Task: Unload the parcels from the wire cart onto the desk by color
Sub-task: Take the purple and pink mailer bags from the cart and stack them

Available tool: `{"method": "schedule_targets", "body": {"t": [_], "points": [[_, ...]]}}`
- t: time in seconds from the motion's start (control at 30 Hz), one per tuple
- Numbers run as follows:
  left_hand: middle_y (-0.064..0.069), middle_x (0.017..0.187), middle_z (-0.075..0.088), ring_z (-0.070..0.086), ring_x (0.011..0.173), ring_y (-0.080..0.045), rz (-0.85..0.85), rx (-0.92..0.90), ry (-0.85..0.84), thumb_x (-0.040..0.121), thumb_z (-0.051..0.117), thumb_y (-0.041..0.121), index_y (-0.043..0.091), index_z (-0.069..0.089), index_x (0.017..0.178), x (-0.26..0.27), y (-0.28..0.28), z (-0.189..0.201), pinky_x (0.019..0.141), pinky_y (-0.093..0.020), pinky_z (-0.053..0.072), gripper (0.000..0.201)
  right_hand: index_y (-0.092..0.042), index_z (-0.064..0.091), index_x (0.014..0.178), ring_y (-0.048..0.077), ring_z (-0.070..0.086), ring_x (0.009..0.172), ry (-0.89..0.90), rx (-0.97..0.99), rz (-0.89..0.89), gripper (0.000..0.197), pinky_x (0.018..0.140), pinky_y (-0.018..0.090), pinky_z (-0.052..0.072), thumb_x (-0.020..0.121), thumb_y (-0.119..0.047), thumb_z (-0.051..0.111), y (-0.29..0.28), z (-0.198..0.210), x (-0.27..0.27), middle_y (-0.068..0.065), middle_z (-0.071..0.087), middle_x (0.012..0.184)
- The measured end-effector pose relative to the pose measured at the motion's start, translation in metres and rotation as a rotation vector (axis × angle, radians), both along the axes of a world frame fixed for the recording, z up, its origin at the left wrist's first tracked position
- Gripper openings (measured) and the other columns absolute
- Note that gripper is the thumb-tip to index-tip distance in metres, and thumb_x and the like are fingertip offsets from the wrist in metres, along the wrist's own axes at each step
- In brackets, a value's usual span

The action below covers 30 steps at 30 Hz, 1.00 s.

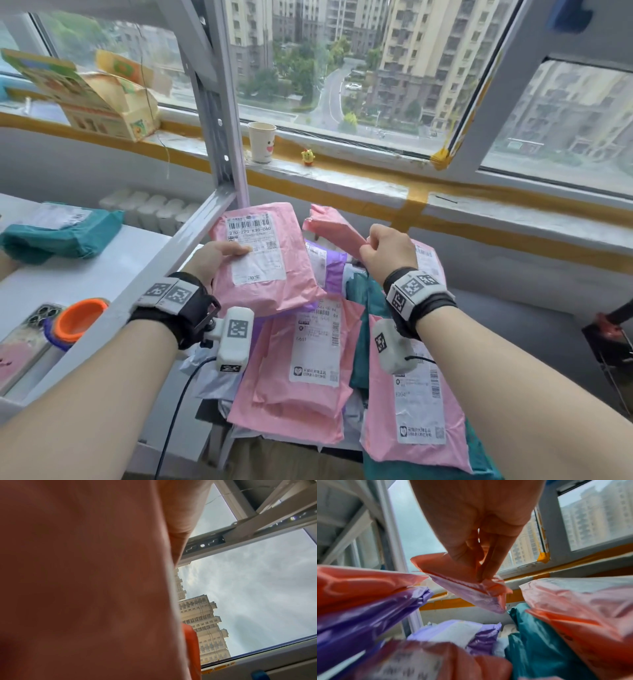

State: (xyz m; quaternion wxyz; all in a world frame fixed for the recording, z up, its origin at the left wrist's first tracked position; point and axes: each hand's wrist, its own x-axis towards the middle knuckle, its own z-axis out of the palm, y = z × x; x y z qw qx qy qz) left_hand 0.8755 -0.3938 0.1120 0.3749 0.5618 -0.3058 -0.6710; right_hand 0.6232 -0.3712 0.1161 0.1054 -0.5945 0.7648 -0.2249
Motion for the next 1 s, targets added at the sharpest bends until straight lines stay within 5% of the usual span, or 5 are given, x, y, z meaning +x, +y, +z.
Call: {"method": "schedule_targets", "body": {"t": [0.33, 0.43, 0.53, 0.77, 1.0], "points": [[-0.011, 0.069, 0.073, 0.07, 0.056, -0.026, -0.047, -0.015, 0.056, 0.089, 0.045, 0.0, 0.005, 0.058, 0.105, -0.015, 0.007, 0.008, 0.044, -0.034, 0.055, 0.021, -0.014, 0.046, 0.077, 0.028, 0.053, 0.075, 0.083, -0.112, 0.025, 0.011, 0.073, 0.034, 0.045, 0.085, -0.016, 0.053, -0.004, 0.027, -0.015, 0.007, 0.056, 0.074], [-0.016, 0.095, 0.073, 0.071, 0.081, -0.032, -0.107, -0.041, 0.021, 0.085, 0.048, -0.003, 0.003, 0.059, 0.114, -0.015, 0.014, 0.013, 0.068, -0.045, 0.058, 0.031, -0.014, 0.047, 0.081, 0.028, 0.055, 0.079, 0.227, -0.042, 0.08, 0.007, 0.073, 0.031, 0.042, 0.087, -0.013, 0.05, -0.009, 0.019, -0.025, 0.005, 0.054, 0.078], [-0.021, 0.116, 0.065, 0.063, 0.103, -0.041, -0.05, -0.151, -0.003, 0.072, 0.059, -0.002, 0.001, 0.057, 0.121, -0.009, 0.017, 0.018, 0.095, -0.058, 0.045, 0.049, -0.012, 0.056, 0.092, 0.025, 0.054, 0.08, 0.329, 0.005, 0.152, 0.009, 0.07, 0.027, 0.038, 0.088, -0.011, 0.047, -0.019, 0.006, -0.036, 0.005, 0.06, 0.087], [-0.02, 0.107, 0.069, 0.067, 0.095, -0.037, 0.219, -0.319, -0.055, 0.066, 0.068, -0.002, -0.002, 0.062, 0.114, -0.007, 0.018, 0.037, 0.088, -0.05, 0.053, 0.048, -0.015, 0.044, 0.077, 0.03, 0.059, 0.093, 0.445, 0.051, 0.368, 0.01, 0.066, 0.026, 0.029, 0.083, -0.007, 0.047, -0.044, 0.002, -0.028, 0.011, 0.062, 0.095], [-0.015, 0.103, 0.07, 0.07, 0.087, -0.029, 0.281, -0.367, -0.183, 0.076, 0.063, -0.006, 0.002, 0.062, 0.113, -0.028, 0.002, 0.044, 0.078, -0.039, 0.057, 0.038, -0.014, 0.063, 0.095, 0.027, 0.06, 0.102, 0.417, 0.226, 0.471, 0.026, 0.076, 0.027, 0.041, 0.083, 0.001, 0.045, -0.07, -0.006, -0.022, 0.008, 0.065, 0.107]]}}
